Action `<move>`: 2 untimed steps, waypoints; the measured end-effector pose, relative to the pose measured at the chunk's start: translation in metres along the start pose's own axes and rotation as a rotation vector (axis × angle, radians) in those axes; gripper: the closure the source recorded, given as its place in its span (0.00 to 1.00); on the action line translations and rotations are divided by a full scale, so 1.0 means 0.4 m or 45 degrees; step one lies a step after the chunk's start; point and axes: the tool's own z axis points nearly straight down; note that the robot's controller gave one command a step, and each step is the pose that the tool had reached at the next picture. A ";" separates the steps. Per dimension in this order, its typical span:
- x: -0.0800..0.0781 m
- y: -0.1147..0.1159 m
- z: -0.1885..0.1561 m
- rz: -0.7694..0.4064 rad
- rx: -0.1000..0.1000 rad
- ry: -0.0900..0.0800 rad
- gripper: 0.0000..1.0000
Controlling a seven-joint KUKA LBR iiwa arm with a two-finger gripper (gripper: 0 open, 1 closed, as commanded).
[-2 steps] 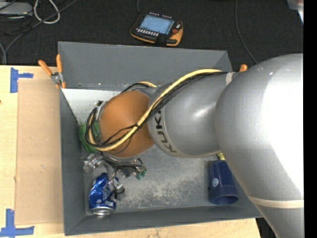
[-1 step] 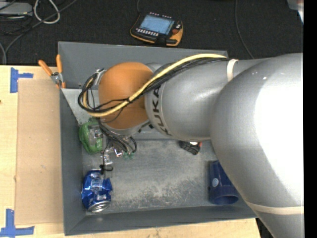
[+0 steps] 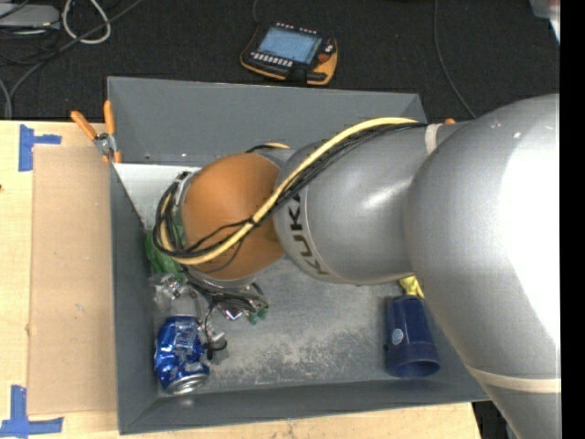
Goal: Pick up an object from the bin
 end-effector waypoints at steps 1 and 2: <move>-0.074 -0.069 0.051 0.405 0.000 -0.009 0.00; 0.012 0.001 0.088 -0.290 -0.001 -0.001 1.00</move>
Offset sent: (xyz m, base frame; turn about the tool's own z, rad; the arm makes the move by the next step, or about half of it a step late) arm -0.0267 -0.0015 -0.0410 -0.6001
